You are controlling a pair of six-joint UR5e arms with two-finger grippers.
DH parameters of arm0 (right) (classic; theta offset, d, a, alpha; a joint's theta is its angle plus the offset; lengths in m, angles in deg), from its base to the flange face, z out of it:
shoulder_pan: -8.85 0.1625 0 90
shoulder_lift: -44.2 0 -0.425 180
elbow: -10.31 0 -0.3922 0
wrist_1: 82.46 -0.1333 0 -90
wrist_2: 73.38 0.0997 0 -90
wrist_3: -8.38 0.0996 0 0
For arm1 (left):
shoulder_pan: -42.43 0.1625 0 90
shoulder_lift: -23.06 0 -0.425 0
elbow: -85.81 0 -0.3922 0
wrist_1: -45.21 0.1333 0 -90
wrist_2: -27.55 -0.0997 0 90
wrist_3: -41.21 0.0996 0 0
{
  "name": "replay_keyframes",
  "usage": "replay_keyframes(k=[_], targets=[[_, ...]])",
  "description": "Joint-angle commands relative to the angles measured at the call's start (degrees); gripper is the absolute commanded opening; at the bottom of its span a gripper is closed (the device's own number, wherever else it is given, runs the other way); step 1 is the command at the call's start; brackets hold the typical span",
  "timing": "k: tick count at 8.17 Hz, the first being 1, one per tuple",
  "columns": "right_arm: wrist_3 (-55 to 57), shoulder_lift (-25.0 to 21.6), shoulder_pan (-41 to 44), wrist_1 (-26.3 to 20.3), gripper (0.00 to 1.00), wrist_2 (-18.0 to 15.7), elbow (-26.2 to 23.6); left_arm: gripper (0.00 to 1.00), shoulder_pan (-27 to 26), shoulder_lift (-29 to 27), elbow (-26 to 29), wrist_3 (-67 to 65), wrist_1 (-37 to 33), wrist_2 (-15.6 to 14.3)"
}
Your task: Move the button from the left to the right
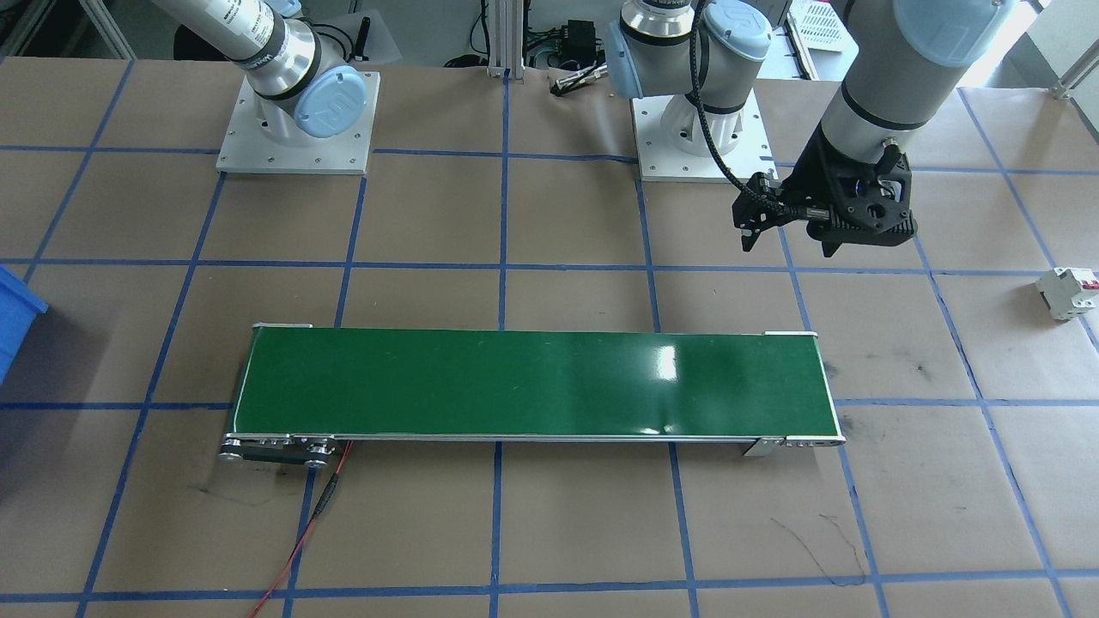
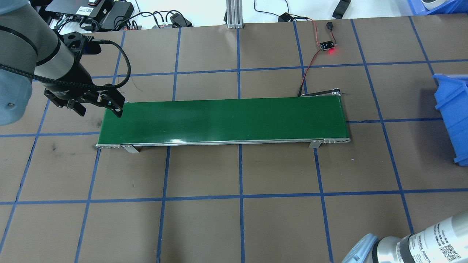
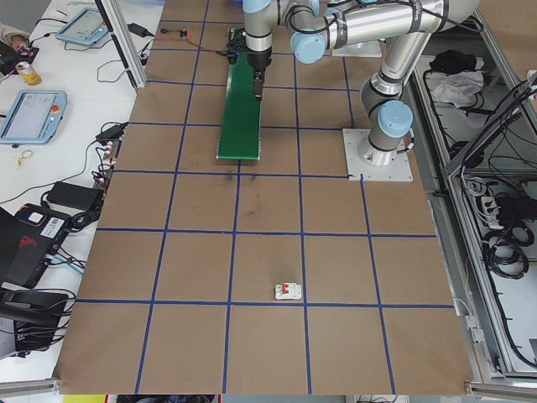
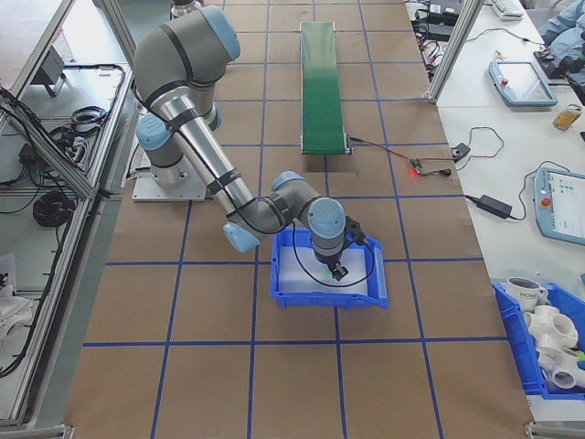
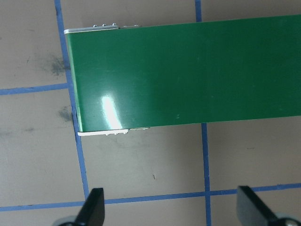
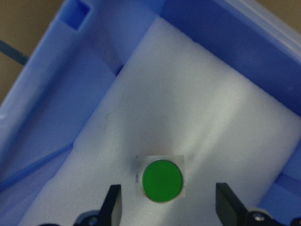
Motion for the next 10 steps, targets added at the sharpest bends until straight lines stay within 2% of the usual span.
replay_keyframes(k=[1, 4, 5, 6, 7, 8, 10], targets=[[0.0, -9.8, 0.7, -4.0, 1.0, 0.3, 0.0, 1.0, 0.1, -0.2, -0.2, 0.0, 0.4, 0.1], [2.3, -24.1, 4.9, -23.3, 1.0, -0.3, 0.7, 1.0, 0.2, -0.1, -0.4, 0.1, 0.6, 0.2], [9.3, -27.3, 7.5, -29.0, 1.0, -1.1, 1.4, 1.0, 0.2, 0.3, -0.3, 0.2, 0.6, 0.2], [15.7, -29.7, 11.2, -29.6, 1.0, -2.1, 1.6, 1.0, 0.4, 0.3, -0.2, 0.4, 0.7, 0.2], [19.6, -30.7, 15.9, -29.8, 1.0, -4.7, 2.2, 1.0, 0.4, 0.2, 0.1, 0.4, 0.6, 0.2], [26.6, -31.9, 20.7, -32.3, 1.0, -6.4, 2.9, 1.0, 0.6, 0.0, -0.3, 0.5, 0.6, 0.2], [45.9, -32.5, 30.8, -33.0, 1.0, -6.5, 3.3, 1.0, 0.6, 0.8, 0.1, 0.5, 0.5, 0.4]])
